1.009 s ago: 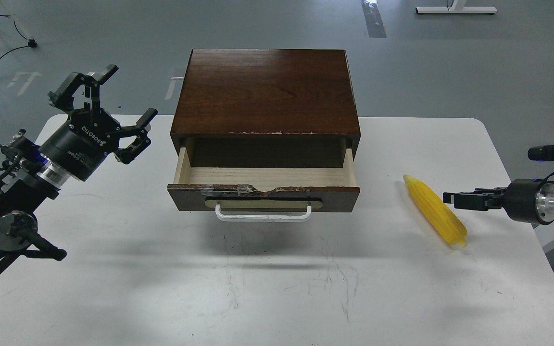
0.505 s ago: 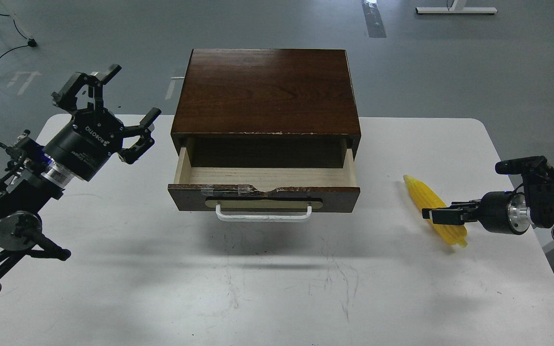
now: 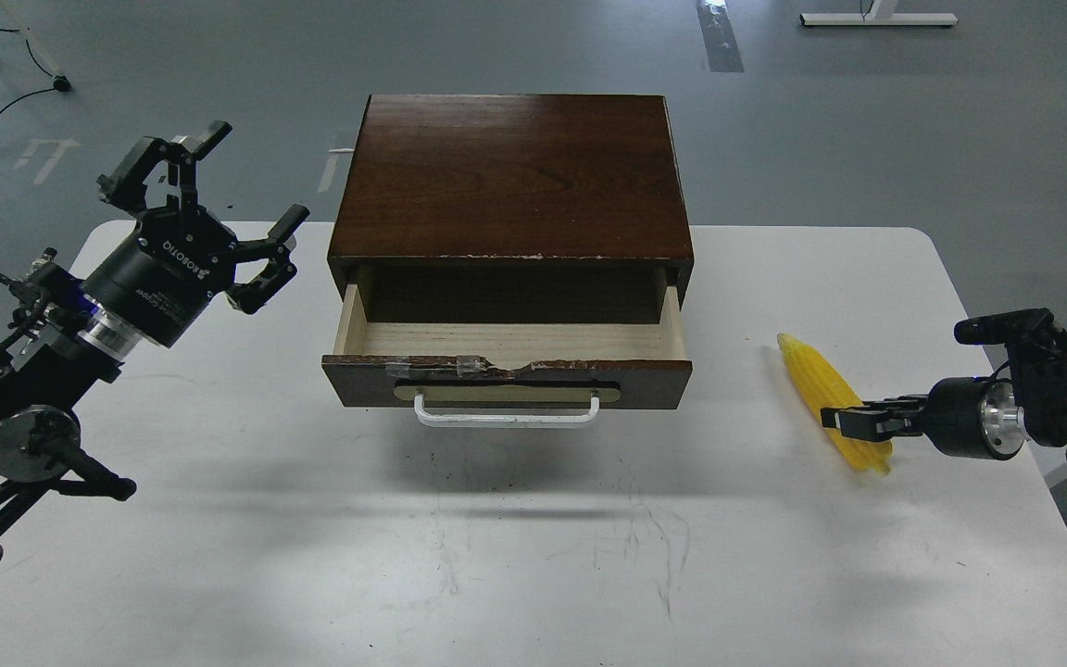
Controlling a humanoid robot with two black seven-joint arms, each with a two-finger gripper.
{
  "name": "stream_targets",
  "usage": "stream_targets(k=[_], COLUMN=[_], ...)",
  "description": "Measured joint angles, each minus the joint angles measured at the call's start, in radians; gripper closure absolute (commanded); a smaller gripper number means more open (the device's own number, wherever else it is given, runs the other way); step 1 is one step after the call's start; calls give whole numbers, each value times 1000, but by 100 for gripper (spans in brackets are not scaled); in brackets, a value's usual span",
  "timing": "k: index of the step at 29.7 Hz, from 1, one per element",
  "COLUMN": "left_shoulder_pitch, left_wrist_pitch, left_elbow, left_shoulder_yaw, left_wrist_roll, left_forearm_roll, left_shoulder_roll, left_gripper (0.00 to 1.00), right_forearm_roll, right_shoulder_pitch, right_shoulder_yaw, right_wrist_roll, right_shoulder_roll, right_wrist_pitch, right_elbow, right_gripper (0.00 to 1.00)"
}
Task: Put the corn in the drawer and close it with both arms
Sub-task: 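Lower the right gripper onto the corn cob and close on it, then lift the corn cob with the right gripper over the open drawer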
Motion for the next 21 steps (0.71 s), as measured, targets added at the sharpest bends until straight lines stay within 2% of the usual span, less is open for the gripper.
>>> stream_targets(k=[5, 11, 16, 21], left_shoulder_pitch=[0, -1, -1, -1], left_wrist_pitch=[0, 0, 0, 0], left_elbow=[0, 0, 0, 0], left_shoulder_yaw=[0, 0, -1, -1], left_wrist_roll=[0, 0, 0, 0], left_forearm_roll=[0, 0, 0, 1], left_shoulder_roll=[0, 0, 5, 8], left_gripper=[0, 0, 0, 0], right_forearm_roll=[10, 103, 181, 189], right_shoulder_pitch=[205, 479, 693, 793], right_shoulder_yaw=[1, -11, -81, -143], right_wrist_roll=[0, 0, 0, 0], right_shoulder_roll=[-38, -21, 120, 275], right_wrist_pitch=[2, 39, 95, 100], right_elbow=[68, 146, 203, 234], right_gripper=[88, 87, 86, 86])
